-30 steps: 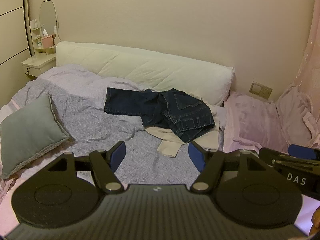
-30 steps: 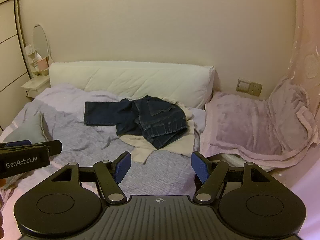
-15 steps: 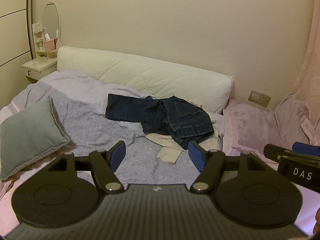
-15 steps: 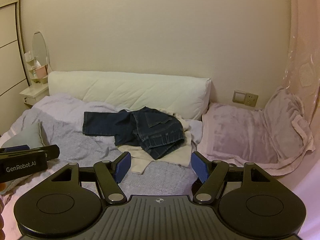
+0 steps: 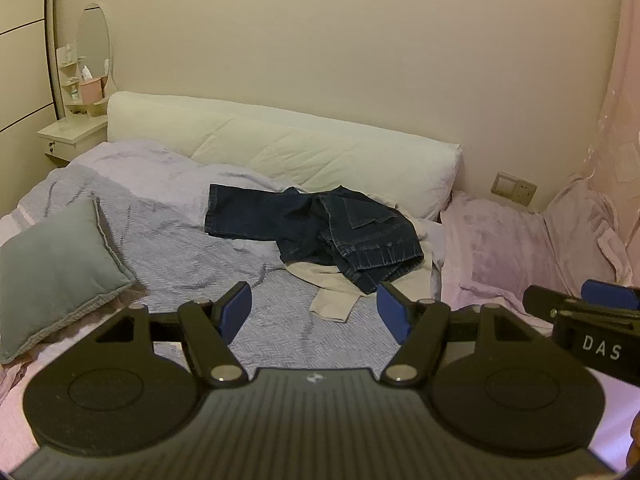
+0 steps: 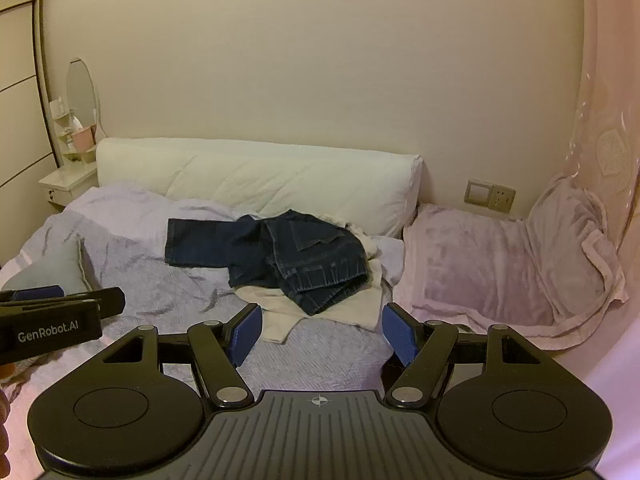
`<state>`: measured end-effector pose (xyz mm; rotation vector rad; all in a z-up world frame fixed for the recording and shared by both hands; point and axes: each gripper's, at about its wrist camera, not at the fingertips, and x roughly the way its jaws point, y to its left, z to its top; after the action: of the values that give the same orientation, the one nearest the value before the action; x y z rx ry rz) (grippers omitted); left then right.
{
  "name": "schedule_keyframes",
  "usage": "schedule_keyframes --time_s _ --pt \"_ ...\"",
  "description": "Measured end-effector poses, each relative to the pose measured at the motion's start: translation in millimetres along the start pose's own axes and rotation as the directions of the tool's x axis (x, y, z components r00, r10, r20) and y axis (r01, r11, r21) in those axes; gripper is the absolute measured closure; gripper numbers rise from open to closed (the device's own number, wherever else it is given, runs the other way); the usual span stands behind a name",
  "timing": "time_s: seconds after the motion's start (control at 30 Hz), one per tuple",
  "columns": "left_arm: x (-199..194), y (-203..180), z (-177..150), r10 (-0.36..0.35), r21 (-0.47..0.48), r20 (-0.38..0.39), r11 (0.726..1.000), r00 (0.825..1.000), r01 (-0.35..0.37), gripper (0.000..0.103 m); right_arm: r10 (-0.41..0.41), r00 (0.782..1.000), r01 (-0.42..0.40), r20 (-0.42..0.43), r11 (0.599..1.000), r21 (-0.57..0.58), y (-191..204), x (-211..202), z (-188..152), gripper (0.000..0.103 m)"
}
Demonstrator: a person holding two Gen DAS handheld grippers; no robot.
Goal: Fold clothes
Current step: 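Move both grippers toward the dark blue jeans on the bed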
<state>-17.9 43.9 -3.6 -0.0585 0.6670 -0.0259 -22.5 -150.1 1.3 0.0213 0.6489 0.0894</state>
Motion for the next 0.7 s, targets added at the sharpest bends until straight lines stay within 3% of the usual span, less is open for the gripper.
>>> schedule_keyframes --time_s 0.37,0.7 --pt "23.9 3.3 14.1 0.02 -0.016 0.004 1.0 1.0 -0.02 0.037 0.023 1.0 -0.023 0.002 1.0 -0.02 -2.5 25.1 10.3 0.033" --pt "64.1 -4.1 32.5 0.047 -0.01 -0.012 0.999 0.999 -0.048 0.037 0.044 0.998 -0.045 -0.035 0.999 -0.03 -16.6 72.9 29.6 0.033"
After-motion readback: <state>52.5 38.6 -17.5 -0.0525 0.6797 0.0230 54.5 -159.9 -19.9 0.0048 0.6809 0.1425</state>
